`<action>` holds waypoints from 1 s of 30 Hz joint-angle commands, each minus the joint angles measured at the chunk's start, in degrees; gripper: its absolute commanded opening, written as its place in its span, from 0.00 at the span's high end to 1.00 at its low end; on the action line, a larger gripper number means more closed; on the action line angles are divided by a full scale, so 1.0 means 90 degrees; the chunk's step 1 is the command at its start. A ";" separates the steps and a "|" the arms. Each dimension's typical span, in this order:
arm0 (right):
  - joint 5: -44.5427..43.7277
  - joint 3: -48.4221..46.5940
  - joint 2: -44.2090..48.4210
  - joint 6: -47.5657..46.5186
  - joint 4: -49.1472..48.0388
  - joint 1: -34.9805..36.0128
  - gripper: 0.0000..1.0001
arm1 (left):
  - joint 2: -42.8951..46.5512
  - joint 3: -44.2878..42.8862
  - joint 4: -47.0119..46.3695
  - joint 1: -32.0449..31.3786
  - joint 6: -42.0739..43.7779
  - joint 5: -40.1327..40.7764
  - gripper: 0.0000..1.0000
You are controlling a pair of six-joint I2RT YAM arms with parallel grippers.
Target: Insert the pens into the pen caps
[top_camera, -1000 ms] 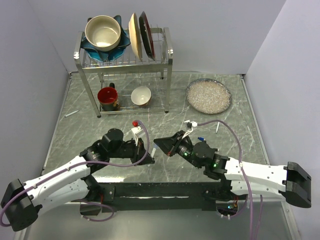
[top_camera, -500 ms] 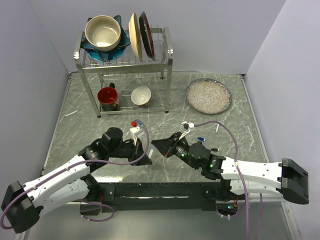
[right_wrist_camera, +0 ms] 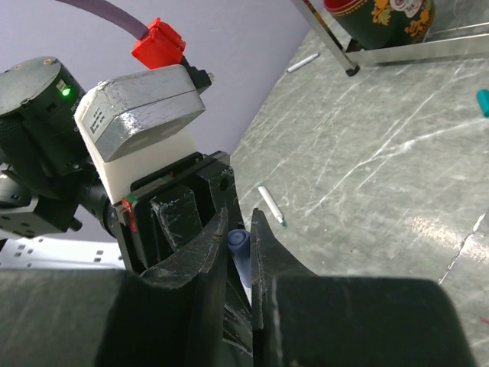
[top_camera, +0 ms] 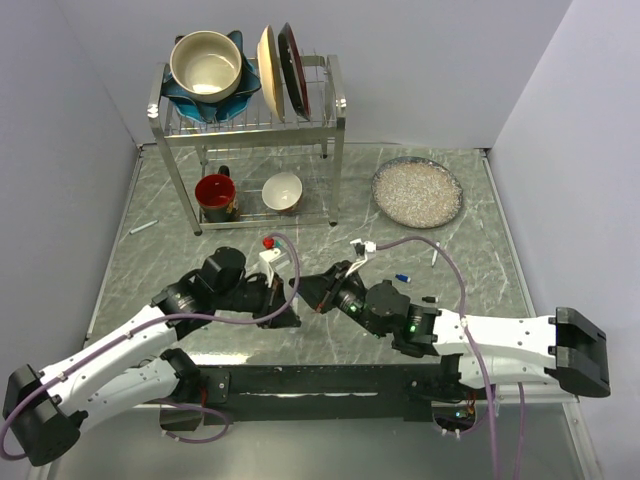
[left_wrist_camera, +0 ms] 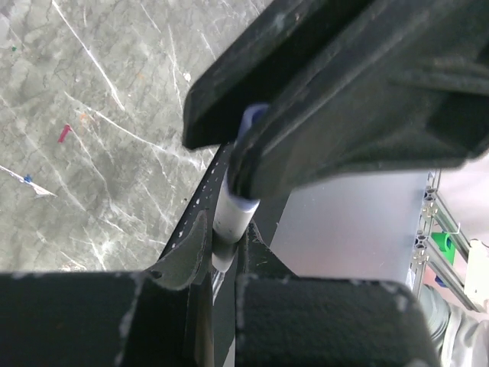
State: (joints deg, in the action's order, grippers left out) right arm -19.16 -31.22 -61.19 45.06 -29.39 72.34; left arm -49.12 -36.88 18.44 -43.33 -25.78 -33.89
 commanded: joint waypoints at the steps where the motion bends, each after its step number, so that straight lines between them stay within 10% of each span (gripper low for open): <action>1: 0.2805 0.0071 -0.0467 0.0132 0.2482 0.1601 1.00 | 0.0184 -0.0961 -0.3444 0.0946 -0.0484 0.2527 0.99; 30: 0.3935 0.0530 0.0344 -0.1520 0.2610 0.1543 1.00 | 0.0536 -0.0453 -0.4158 0.1416 -0.0710 -0.0228 0.99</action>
State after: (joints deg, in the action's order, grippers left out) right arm -17.12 -31.31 -55.09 30.33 -30.76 77.01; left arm -44.73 -35.57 11.86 -37.63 -27.09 -52.56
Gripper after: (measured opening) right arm 0.180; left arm 0.101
